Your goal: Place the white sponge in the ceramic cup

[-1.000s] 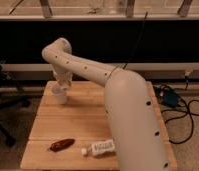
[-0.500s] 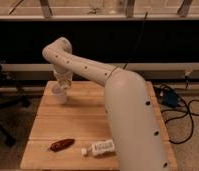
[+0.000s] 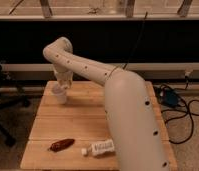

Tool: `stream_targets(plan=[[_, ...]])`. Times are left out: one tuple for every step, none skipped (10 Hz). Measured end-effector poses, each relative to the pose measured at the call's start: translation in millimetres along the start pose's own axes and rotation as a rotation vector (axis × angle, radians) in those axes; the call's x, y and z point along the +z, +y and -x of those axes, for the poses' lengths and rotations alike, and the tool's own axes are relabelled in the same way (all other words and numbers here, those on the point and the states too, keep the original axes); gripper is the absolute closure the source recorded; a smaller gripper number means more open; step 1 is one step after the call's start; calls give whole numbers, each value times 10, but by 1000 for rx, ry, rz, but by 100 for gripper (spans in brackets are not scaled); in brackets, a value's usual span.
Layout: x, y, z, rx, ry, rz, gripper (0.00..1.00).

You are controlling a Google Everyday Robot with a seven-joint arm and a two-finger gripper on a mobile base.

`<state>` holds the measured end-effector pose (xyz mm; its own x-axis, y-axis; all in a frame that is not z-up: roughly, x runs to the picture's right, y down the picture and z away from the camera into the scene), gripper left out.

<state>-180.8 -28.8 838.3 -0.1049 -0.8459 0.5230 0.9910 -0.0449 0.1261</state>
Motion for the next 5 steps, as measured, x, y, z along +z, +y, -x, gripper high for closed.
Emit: stream_targets(plan=[[1,-55,-11,-11,-1,-11,100],[-13,-134,-22,-24,-1,-26,95],[-28,-203,-33,-33,-1,-38,86],[-47,-236,-47,-38,1,-47,76],[-59,-238,-66,-39,4,-51,66]])
